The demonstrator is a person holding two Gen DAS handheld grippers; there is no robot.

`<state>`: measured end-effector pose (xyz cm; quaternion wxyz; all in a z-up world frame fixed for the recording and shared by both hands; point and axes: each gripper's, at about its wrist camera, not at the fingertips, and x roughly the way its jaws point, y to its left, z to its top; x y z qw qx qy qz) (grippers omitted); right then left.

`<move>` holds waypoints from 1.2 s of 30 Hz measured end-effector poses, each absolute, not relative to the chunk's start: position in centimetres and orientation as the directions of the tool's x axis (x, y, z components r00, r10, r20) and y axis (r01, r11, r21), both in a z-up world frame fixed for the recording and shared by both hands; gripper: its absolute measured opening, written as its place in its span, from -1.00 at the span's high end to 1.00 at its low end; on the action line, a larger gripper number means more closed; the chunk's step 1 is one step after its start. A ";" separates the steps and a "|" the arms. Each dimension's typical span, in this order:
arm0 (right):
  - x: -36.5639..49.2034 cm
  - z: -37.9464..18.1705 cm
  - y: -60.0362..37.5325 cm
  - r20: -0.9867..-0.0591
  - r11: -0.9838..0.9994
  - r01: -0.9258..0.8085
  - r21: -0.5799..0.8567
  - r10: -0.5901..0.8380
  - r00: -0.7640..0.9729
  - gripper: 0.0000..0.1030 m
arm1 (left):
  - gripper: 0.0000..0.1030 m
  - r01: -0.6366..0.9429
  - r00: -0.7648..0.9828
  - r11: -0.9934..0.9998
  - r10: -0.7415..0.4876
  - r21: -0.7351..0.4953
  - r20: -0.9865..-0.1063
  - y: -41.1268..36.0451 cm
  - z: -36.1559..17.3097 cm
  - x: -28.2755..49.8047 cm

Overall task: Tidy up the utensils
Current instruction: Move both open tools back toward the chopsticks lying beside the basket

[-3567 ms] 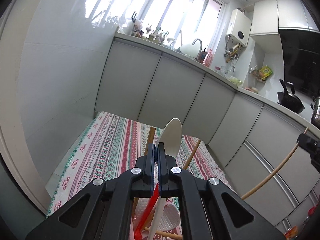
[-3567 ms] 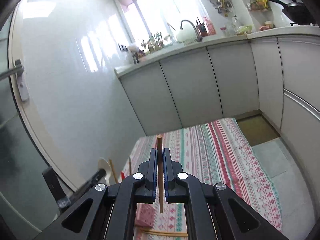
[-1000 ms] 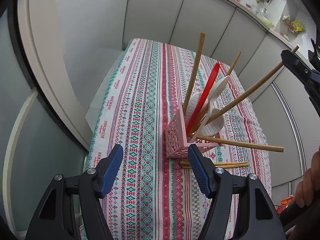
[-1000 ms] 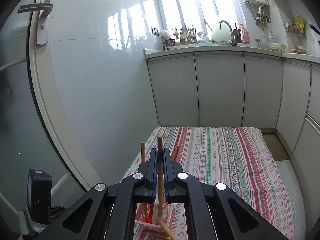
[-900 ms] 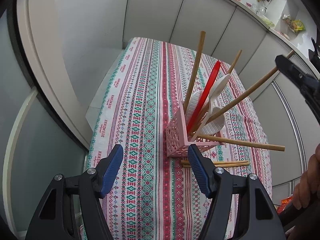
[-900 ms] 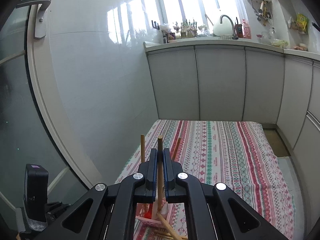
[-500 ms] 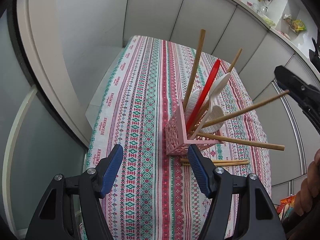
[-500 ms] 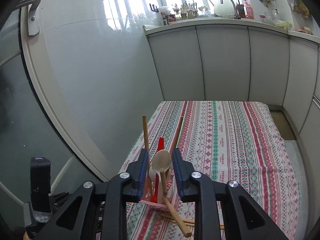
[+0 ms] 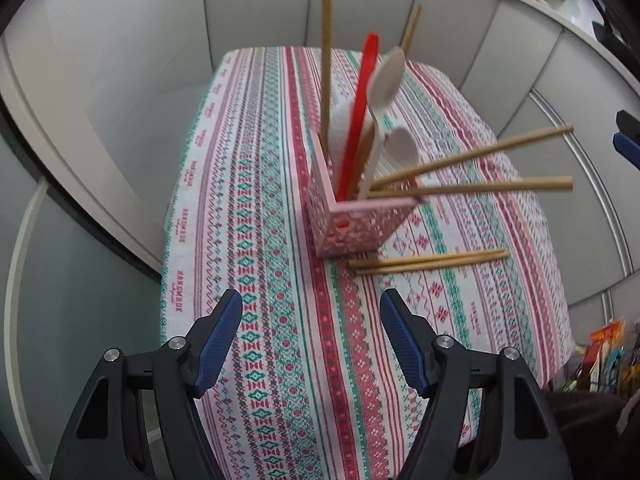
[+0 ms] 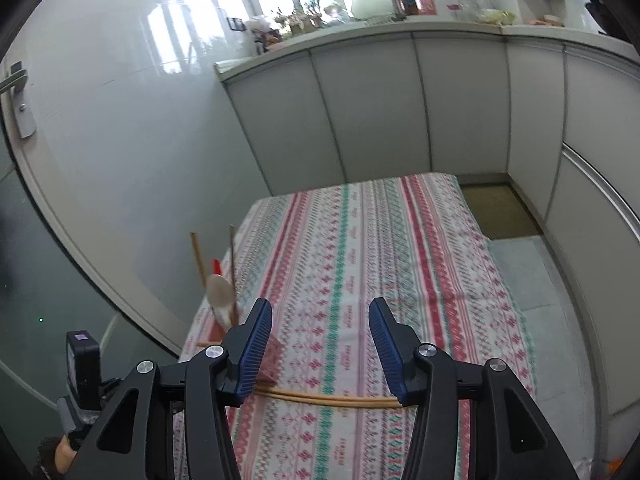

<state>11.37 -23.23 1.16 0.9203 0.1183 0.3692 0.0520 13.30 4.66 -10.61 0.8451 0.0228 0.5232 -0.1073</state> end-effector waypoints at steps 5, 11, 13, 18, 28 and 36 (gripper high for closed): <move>12.5 -4.4 -26.2 -0.815 0.964 0.056 0.259 0.187 0.549 0.00 | -0.43 0.216 0.377 0.974 -0.145 -0.065 -0.915 3.7 -12.6 13.2; 14.1 -11.0 -27.1 -0.897 0.957 0.066 0.282 0.238 0.372 0.01 | -0.43 0.226 0.308 0.970 -0.155 -0.086 -0.939 2.7 -14.7 13.5; 14.9 -12.5 -27.3 -0.903 0.955 0.070 0.287 0.245 0.352 0.13 | -0.43 0.229 0.301 0.970 -0.152 -0.083 -0.941 2.5 -14.9 13.6; 16.8 -15.9 -27.6 -0.923 0.957 0.073 0.281 0.248 0.295 0.54 | -0.43 0.233 0.284 0.969 -0.146 -0.080 -0.948 2.3 -15.5 13.9; 17.1 -19.5 -27.3 -0.941 0.954 0.036 0.299 0.288 0.178 0.68 | -0.43 0.245 0.260 0.967 -0.139 -0.074 -0.956 1.7 -16.3 14.5; 13.6 -21.4 -23.7 -0.918 0.916 -0.058 0.397 0.394 -0.052 0.68 | -0.43 0.183 0.231 0.977 -0.152 -0.110 -0.961 2.4 -17.3 15.1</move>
